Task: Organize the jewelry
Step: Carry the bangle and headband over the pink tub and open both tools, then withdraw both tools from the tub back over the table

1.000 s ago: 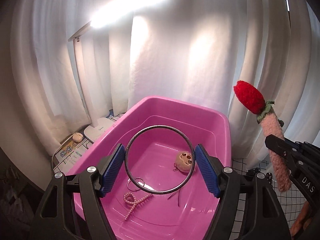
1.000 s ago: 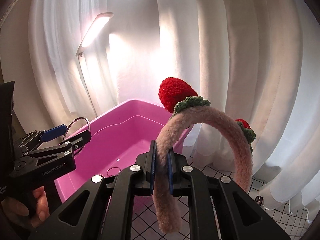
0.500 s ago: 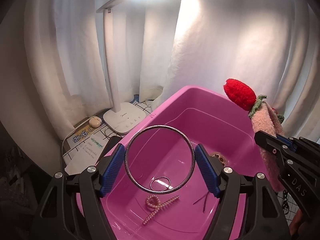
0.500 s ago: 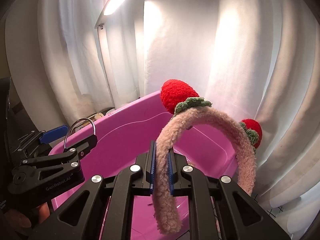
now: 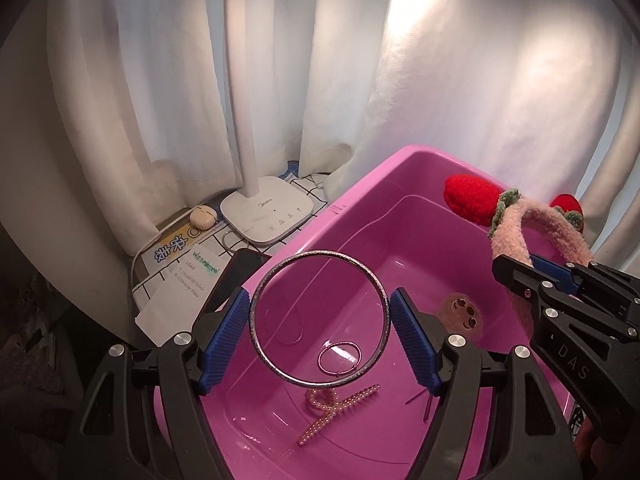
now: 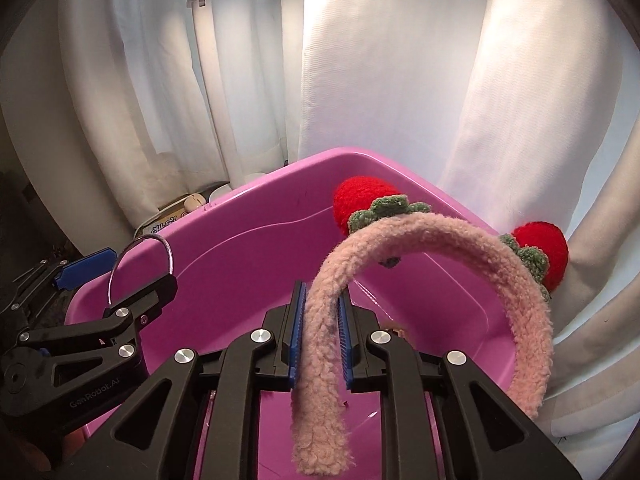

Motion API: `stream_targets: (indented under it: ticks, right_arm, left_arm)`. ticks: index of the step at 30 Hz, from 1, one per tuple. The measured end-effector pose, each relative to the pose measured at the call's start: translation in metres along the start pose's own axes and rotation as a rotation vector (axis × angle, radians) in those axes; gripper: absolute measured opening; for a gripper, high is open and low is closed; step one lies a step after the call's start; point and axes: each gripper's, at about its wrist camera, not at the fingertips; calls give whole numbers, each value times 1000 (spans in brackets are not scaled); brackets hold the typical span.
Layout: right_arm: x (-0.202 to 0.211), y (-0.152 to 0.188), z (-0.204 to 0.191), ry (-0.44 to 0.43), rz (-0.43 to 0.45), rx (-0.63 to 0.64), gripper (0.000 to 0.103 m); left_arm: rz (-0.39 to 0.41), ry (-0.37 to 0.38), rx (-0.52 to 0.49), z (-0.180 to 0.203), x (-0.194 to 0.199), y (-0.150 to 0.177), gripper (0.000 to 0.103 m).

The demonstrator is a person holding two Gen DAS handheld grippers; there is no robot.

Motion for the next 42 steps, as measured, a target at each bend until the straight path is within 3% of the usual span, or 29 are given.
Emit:
stream_targets:
  ticks: [2,4,9,11,14,31,42]
  right_arm:
    - [2,0,1,9,10,2,46]
    - [4,0,0,20,24,5,52]
    - [5,1,6,38,21,-8,53]
    - [4,3,9,40,18,-18,53]
    - [9,6,15,47,22,-30,53]
    - [46,33,34,63,55,-127,53]
    - [96,83,52,92,83,-238,55]
  left_arm:
    - [-30,8,17,-3,-5,0,71]
    - [-30,11,19,-3,-4,1,71]
    - [-43,19,24,-2,-7,2,75]
    - [-25,13,21,0,-4,2,86]
    - [-5,18,16,3,0,2,94]
    - [-10,38,4,16,17,9,94]
    - [8,63,-45,37,47,25,94]
Point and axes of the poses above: each gripper's, at about its wrist camera, not at the fingertips, and x roughly against the way its jaws point, z to its right, y to its underside, and after that the axes turned 5 degrees about x, right-handed
